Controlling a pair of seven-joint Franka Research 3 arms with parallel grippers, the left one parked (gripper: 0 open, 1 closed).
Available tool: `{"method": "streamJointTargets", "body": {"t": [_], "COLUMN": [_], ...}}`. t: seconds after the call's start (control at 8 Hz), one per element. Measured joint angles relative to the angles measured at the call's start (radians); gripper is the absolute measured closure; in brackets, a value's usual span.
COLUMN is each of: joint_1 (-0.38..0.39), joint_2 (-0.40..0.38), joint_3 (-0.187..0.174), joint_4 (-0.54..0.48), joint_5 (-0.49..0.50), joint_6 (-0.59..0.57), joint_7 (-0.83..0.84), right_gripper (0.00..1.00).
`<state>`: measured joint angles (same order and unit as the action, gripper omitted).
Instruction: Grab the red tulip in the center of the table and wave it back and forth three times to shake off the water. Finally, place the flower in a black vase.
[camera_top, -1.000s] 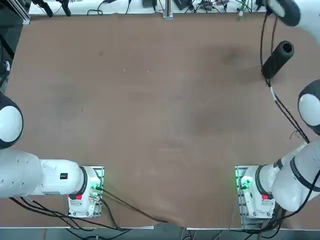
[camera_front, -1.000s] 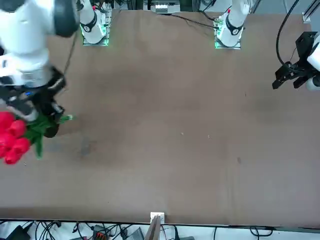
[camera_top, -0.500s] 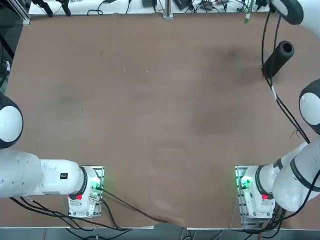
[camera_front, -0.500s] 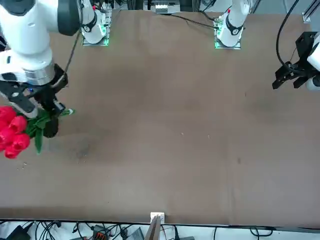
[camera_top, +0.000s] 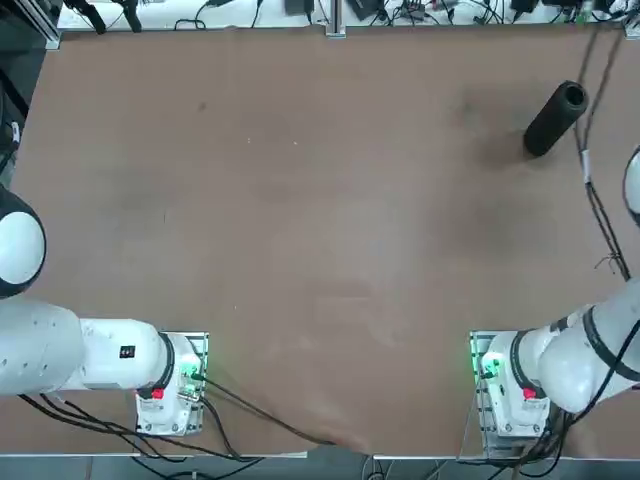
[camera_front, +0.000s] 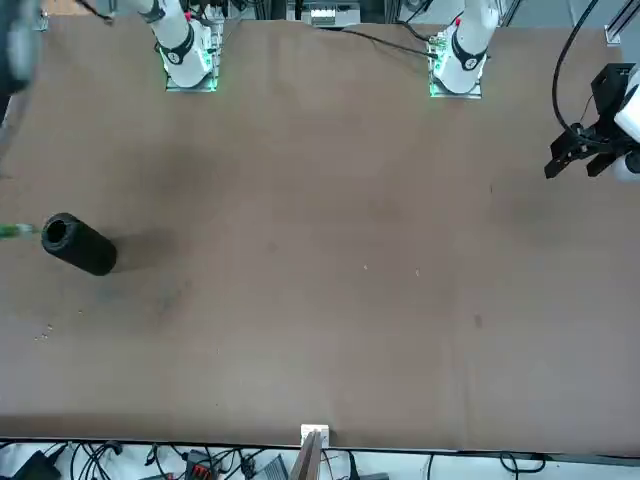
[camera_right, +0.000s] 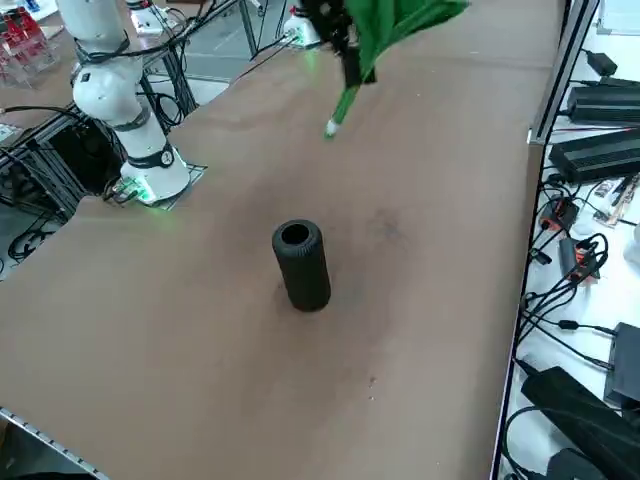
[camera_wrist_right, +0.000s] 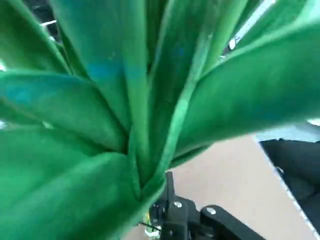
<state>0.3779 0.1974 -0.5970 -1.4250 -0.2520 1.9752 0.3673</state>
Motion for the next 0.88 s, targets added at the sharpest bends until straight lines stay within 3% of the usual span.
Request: {"method": "streamJointTargets", "body": {"t": [0.25,0.88], "joint_1": [-0.108,-0.120], "joint_2": [-0.008,-0.024], "joint_3": [-0.001,0.015], "joint_4": [-0.001,-0.050], "joint_5": [0.034,0.062], "joint_6": [0.042,0.063], "joint_7": [-0.075,-0.082], "right_gripper": [0.89,0.89]}}
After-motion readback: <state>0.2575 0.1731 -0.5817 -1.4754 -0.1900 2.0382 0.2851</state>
